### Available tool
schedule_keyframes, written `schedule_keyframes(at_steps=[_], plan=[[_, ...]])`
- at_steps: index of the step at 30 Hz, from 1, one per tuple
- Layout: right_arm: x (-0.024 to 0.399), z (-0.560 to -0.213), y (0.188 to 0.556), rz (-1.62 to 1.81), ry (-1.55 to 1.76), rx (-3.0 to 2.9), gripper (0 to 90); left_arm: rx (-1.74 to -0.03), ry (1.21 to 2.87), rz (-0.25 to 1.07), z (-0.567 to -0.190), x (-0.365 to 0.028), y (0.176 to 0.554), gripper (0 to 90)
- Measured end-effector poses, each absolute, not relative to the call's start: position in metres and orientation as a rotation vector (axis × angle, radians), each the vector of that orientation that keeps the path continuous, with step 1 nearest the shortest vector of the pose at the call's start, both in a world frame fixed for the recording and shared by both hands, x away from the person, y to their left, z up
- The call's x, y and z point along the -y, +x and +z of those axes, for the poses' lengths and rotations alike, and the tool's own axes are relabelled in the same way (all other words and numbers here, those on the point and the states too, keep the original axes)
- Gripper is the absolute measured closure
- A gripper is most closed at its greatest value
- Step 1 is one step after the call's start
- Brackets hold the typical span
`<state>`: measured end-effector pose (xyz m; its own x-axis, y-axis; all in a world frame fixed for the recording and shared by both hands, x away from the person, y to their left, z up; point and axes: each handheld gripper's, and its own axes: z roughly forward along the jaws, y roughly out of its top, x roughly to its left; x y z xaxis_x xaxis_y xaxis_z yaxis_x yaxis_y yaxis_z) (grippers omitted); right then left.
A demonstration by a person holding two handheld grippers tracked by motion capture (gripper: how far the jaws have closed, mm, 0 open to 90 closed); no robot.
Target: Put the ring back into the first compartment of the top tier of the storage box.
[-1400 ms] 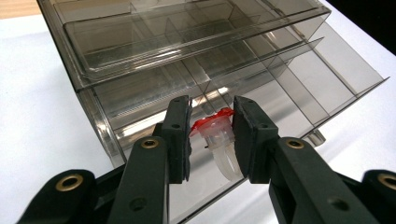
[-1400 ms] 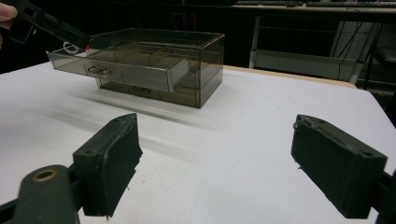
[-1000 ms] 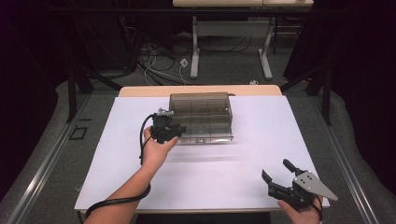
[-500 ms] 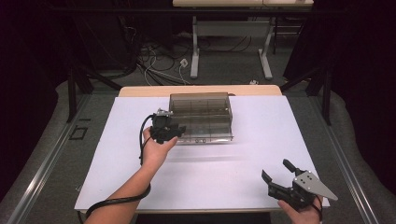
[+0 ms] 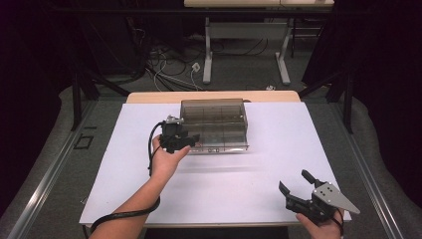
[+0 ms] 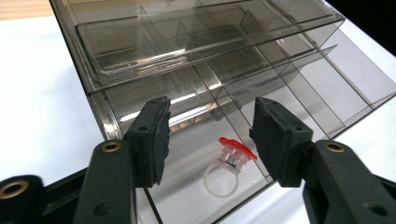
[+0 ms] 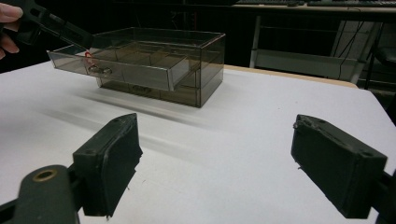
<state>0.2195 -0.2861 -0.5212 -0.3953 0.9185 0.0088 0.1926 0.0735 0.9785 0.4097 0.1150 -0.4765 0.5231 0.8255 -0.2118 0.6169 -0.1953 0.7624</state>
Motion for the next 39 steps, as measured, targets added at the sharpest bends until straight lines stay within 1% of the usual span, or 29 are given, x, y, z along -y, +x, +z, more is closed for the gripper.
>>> schedule_keyframes(at_steps=[3, 4, 18, 19, 20, 27, 28, 31, 36, 39], plan=[[0.286, -0.522, 0.22, 1.372, 1.115, -1.681, 14.7, -1.183, 1.899, 0.303, -0.475, -0.115, 0.409, 38.7], [0.286, -0.522, 0.22, 1.373, 1.117, -1.68, 14.7, -1.184, 1.898, 0.3, -0.475, -0.115, 0.409, 35.8], [0.287, -0.523, 0.223, 1.375, 1.132, -1.676, 14.7, -1.151, 1.875, 0.265, -0.468, -0.116, 0.407, 23.5], [0.287, -0.523, 0.223, 1.375, 1.131, -1.676, 14.7, -1.154, 1.869, 0.265, -0.468, -0.116, 0.407, 22.2], [0.287, -0.523, 0.223, 1.375, 1.131, -1.676, 14.7, -1.154, 1.869, 0.265, -0.468, -0.116, 0.407, 13.9], [0.287, -0.523, 0.223, 1.376, 1.13, -1.677, 14.7, -1.154, 1.869, 0.265, -0.468, -0.116, 0.407, 13.9], [0.286, -0.523, 0.224, 1.376, 1.127, -1.681, 14.7, -1.126, 1.855, 0.274, -0.464, -0.123, 0.401, 10.2], [0.286, -0.523, 0.224, 1.376, 1.126, -1.682, 14.7, -1.12, 1.848, 0.268, -0.462, -0.124, 0.399, 5.0], [0.288, -0.523, 0.224, 1.373, 1.127, -1.679, 14.7, -1.093, 1.863, 0.27, -0.459, -0.127, 0.394, 0.6], [0.287, -0.523, 0.224, 1.37, 1.13, -1.686, 14.7, -1.088, 1.858, 0.267, -0.456, -0.128, 0.39, 0.5]])
